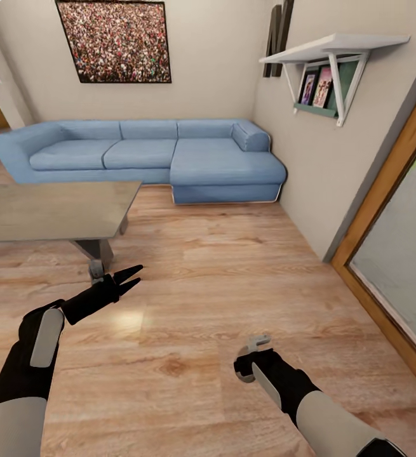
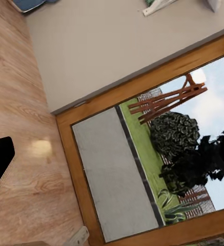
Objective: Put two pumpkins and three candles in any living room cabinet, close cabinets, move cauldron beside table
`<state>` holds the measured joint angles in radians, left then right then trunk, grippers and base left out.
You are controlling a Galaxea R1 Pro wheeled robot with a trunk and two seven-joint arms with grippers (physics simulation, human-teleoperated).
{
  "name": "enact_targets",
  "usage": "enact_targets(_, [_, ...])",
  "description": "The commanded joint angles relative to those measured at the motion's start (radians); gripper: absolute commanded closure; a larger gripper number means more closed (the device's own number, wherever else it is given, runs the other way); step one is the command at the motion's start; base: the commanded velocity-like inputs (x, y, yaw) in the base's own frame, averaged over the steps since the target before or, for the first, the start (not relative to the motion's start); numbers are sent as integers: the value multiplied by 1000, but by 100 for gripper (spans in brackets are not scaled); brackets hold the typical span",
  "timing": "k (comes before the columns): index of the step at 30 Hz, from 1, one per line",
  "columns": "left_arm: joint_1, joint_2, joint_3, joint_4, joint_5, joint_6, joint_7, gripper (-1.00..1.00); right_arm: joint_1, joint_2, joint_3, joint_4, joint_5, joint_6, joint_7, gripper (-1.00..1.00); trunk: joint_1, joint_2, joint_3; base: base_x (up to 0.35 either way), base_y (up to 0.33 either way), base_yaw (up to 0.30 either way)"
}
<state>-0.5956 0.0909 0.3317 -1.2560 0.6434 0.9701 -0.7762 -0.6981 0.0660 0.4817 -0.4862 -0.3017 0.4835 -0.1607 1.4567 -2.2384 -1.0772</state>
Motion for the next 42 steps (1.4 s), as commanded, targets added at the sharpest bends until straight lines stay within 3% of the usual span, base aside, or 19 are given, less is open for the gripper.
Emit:
enact_targets(1, [0,0,1,0,-1,0,0,-100,0,0,0,0,-2,0,0,100,-4,7,4,0,0,273])
enact_targets(21, [0,3,0,-3,1,-1,-5,-100,0,0,1,6,-3,-28,0,100,-81,147,85,0,0,252])
enact_targets(31, [2,3,12,-6,1,-11,-12,-100,0,0,2,6,-4,-29,0,100,-81,147,93,0,0,248])
enact_targets(36, [3,2,48,-3,17,-13,-15,-100,0,0,2,6,-4,-29,0,100,-81,147,98,0,0,248])
enact_targets(42, [4,2,58,-1,24,-13,-21,-100,0,0,2,6,-4,-29,0,100,-81,147,103,0,0,248])
